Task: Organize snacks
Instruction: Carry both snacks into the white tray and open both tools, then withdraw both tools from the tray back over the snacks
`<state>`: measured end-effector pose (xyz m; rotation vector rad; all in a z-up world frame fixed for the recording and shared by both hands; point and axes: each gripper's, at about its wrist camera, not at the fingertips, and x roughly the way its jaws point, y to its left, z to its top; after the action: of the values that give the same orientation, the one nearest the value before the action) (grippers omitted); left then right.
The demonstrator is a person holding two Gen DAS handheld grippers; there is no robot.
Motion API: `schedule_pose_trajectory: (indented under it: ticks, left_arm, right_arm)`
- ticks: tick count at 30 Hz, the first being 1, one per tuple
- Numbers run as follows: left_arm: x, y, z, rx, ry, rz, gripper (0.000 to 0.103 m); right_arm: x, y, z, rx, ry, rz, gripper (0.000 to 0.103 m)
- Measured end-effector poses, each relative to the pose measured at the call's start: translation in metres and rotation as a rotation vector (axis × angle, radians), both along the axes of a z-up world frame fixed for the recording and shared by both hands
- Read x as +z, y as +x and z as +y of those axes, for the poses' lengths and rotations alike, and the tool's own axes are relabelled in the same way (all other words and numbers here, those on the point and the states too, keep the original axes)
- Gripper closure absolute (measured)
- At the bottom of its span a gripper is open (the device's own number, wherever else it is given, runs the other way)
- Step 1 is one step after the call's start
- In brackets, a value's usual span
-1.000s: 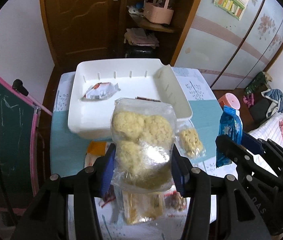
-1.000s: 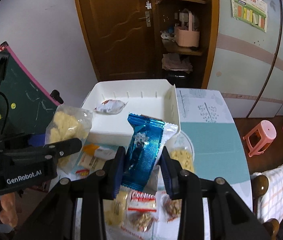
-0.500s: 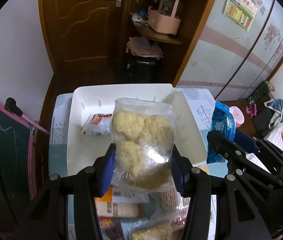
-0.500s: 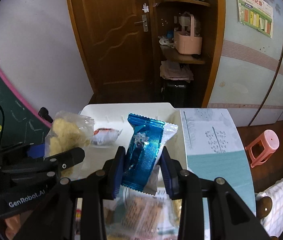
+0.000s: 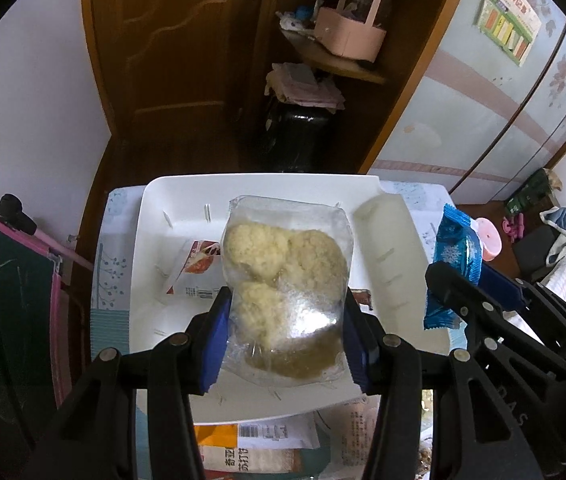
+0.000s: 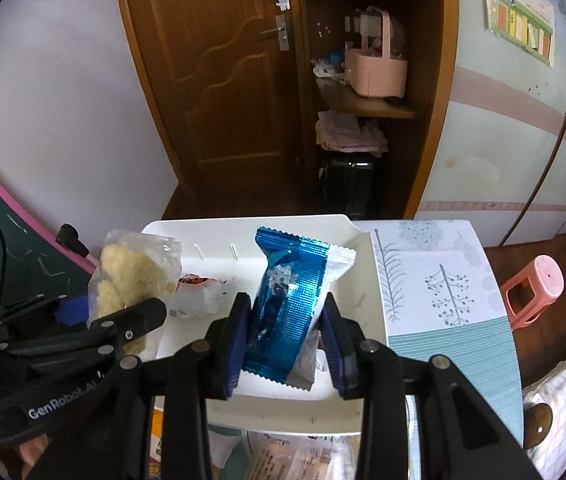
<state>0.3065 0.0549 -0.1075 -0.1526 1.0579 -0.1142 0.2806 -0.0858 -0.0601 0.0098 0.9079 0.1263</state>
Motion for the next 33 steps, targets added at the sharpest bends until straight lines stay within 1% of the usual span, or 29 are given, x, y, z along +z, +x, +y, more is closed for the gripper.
schedule_pose_trajectory:
  ticks: [4,5,6,7,9,12,15,17,27,33]
  left_arm:
    - [-0.011,0.007,0.001,0.002,0.015,0.018,0.053]
    - [-0.012,0.008,0.001,0.003,0.019,0.021,0.046]
    - [-0.014,0.009,0.001,0.004,0.022,0.024,0.036]
    - [-0.015,0.010,0.002,0.016,0.032,0.019,0.032]
    - [-0.015,0.009,0.005,0.033,0.049,0.011,0.015]
    - [-0.017,0.010,0.008,0.026,0.017,0.012,0.008]
    - [-0.021,0.011,0.007,0.013,0.009,0.036,0.007]
    - [-0.023,0.011,0.008,0.014,0.010,0.042,0.007]
    - [-0.017,0.004,0.006,0.027,0.002,0.032,0.007]
    - [-0.010,-0.004,0.006,0.037,-0.001,0.022,0.007]
  right_arm:
    - [-0.011,0.010,0.002,-0.001,-0.008,0.029,0.068]
    - [-0.013,0.011,0.003,0.001,-0.009,0.035,0.068]
    - [-0.015,0.012,0.003,0.003,-0.011,0.042,0.068]
    - [-0.018,0.014,0.004,0.002,-0.013,0.047,0.068]
    - [-0.021,0.017,0.003,-0.008,-0.018,0.058,0.067]
    - [-0.028,0.022,-0.003,-0.032,0.003,0.090,0.066]
    - [-0.035,0.025,-0.010,-0.050,0.042,0.117,0.066]
    - [-0.037,0.024,-0.011,-0.053,0.037,0.122,0.066]
    - [-0.037,0.019,-0.013,-0.054,0.037,0.123,0.066]
    - [-0.032,0.011,-0.013,-0.049,0.041,0.118,0.065]
